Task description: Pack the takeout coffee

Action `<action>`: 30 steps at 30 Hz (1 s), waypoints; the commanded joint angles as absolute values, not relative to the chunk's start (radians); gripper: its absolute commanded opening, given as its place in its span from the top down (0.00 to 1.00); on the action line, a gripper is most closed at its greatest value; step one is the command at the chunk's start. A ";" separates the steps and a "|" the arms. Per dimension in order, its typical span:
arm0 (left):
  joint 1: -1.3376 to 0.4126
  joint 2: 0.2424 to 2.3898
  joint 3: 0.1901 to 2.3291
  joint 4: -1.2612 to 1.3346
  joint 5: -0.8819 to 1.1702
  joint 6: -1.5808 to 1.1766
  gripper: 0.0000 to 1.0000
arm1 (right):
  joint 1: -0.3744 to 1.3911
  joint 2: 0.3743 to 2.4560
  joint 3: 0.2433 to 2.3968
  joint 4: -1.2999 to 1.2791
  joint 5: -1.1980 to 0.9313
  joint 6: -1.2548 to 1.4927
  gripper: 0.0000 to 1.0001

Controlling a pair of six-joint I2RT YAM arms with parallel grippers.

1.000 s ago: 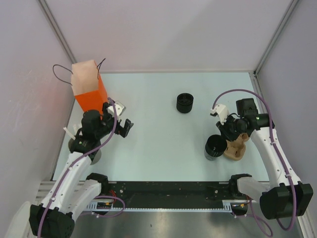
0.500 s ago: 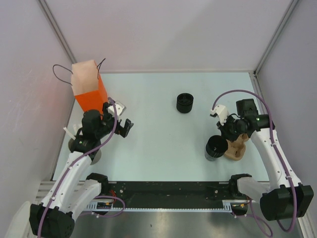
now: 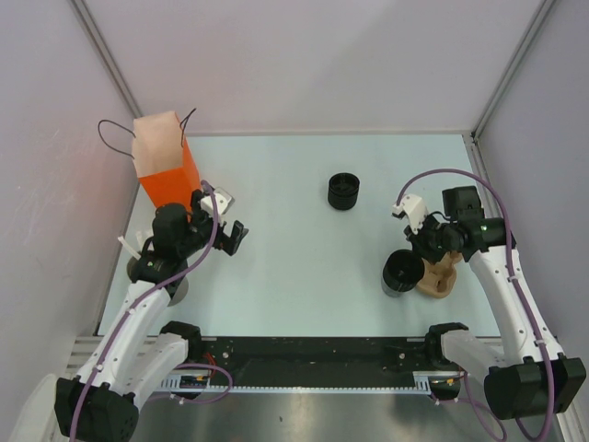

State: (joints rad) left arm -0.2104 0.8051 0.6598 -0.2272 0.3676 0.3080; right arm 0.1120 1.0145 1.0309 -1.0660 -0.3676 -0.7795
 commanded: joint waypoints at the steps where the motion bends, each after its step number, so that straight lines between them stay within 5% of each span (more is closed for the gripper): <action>1: -0.215 0.801 0.666 -0.203 0.365 0.328 0.00 | 0.117 0.983 1.037 -1.046 -0.385 -0.787 1.00; 30: -0.215 0.775 0.655 -0.190 0.351 0.324 0.00 | 0.094 0.956 1.184 -1.157 -0.437 -0.816 1.00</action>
State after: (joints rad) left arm -0.2104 0.7891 0.6598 -0.2253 0.3527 0.3153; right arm 0.0971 0.9585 1.1294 -1.1316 -0.4194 -0.8059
